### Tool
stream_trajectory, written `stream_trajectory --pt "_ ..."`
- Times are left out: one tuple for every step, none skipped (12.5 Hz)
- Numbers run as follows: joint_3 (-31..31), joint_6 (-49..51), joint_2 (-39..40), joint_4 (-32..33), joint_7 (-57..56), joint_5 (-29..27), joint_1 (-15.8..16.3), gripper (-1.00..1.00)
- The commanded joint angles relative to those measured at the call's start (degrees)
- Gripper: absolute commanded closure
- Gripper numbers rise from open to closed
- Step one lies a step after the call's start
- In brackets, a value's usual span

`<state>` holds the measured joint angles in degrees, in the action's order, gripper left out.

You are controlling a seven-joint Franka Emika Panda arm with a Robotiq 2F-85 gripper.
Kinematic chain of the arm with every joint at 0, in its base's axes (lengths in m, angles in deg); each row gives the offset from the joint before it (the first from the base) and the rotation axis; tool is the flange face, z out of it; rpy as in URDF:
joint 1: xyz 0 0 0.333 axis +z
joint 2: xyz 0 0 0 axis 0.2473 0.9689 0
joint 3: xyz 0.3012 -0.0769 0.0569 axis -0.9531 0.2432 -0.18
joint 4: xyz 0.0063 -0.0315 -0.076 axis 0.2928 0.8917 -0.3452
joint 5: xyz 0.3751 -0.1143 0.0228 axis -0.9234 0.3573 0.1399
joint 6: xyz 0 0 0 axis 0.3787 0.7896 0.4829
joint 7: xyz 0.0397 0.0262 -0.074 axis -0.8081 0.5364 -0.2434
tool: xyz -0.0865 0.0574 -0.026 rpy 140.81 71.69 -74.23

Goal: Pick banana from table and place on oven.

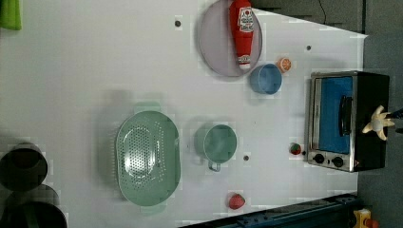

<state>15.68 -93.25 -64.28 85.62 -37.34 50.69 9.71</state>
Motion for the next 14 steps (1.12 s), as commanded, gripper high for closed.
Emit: stream_trajectory --pt "-1.1 1.8 -2.7 -0.3 -4.6 -0.9 0.2 -1.00" --pt "-1.9 3.2 -2.8 -0.6 -4.6 -0.9 0.4 -1.00" --pt "-3.2 4.6 -3.1 -1.0 -4.6 -1.0 0.6 -1.00" --pt "-4.8 5.9 -3.9 -1.8 -4.6 -1.1 1.1 -1.00" --pt "-7.1 6.9 -4.9 -2.6 -4.4 -1.3 1.7 -1.00" --pt "-9.7 7.0 -6.1 -3.2 -2.9 -2.0 2.5 -1.00" --pt "-12.3 7.0 -7.3 -3.4 0.7 -3.0 3.2 -1.00" --pt "-14.8 7.1 -8.3 -3.3 6.1 -3.6 3.7 -1.00" --pt "-17.3 8.0 -9.3 -3.2 11.6 -3.6 4.2 -1.00" --pt "-19.7 9.2 -10.5 -3.2 17.8 -3.6 4.6 -1.00" --pt "-21.9 9.9 -12.0 -3.3 24.8 -3.6 5.0 -1.00" --pt "-24.1 11.4 -13.6 -3.3 31.8 -3.6 5.3 -1.00" --pt "-26.1 13.8 -15.1 -3.2 38.1 -3.5 5.5 -1.00" --pt "-27.8 16.8 -16.7 -3.2 41.3 -3.5 5.5 -1.00"
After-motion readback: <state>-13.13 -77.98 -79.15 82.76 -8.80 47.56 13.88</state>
